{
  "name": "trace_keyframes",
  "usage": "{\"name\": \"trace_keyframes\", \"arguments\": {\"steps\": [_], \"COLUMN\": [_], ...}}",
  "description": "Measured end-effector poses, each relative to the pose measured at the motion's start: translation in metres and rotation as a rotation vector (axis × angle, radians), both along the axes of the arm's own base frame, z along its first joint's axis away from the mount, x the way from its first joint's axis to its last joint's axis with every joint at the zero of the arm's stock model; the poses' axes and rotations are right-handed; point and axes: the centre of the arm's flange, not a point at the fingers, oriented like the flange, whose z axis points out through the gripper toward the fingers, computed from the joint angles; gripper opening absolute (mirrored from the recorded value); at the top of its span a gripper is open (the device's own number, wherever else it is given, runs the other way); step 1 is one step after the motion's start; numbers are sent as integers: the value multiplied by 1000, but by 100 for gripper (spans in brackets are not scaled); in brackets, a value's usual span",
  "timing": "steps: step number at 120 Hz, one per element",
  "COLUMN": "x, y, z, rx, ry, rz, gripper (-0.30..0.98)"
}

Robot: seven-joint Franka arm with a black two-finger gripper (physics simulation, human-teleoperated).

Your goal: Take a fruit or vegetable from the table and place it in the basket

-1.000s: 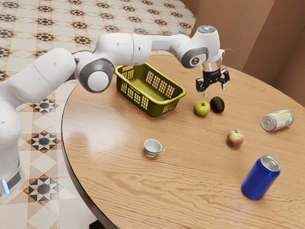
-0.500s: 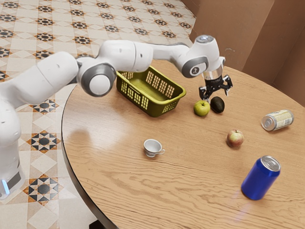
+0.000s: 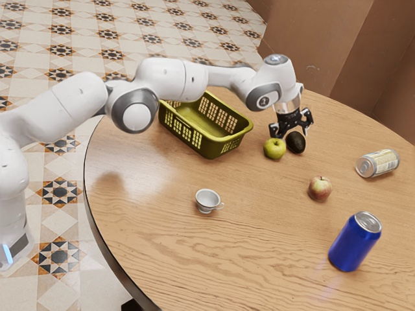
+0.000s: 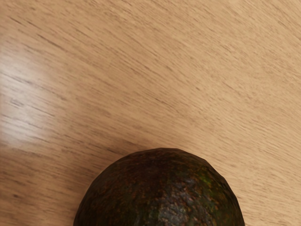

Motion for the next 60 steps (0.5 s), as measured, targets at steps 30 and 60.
{"name": "trace_keyframes", "arguments": {"steps": [30, 60], "x": [0, 1], "y": [0, 0], "z": [-2, -12], "rx": [-2, -7], "ry": [2, 13], "rz": [2, 3], "gripper": [55, 42]}}
